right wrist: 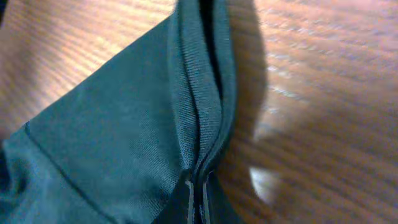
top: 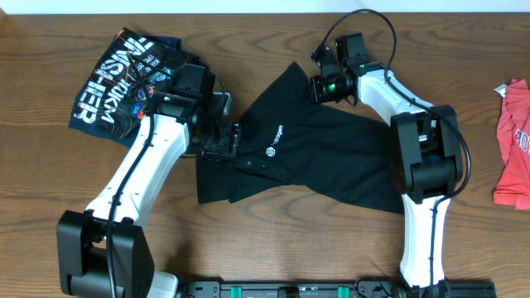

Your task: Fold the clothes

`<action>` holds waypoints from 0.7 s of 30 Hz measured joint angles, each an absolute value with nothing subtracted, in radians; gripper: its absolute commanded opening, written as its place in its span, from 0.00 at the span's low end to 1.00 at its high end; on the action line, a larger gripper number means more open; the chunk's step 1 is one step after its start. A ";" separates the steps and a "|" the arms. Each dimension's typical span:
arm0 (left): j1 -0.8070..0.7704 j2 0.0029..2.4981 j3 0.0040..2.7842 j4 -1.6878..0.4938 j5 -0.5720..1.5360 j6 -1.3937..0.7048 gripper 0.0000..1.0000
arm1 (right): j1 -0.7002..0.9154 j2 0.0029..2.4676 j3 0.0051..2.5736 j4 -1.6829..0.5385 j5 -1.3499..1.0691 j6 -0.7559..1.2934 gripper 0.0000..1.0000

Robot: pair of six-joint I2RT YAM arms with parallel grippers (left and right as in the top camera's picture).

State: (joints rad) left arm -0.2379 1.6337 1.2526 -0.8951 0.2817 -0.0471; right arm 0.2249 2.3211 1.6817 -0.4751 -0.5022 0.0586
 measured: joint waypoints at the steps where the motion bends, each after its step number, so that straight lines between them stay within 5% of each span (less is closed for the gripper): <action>1: -0.238 1.634 1.253 -0.891 0.282 -0.047 0.80 | 0.225 2.317 1.682 -0.494 -0.511 0.049 0.01; 8: -0.238 1.634 1.253 -0.785 0.291 -0.040 0.99 | 0.246 2.147 1.672 -0.675 -0.532 -0.072 0.01; 21: -0.238 1.634 1.253 -0.616 0.503 -0.029 0.98 | 0.360 1.893 1.674 -0.879 -0.510 -0.244 0.01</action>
State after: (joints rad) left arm -0.2379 1.6337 1.2530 -0.6159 0.5026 -0.0292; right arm 0.3603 1.8927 1.6745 -0.8795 -0.5102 -0.2436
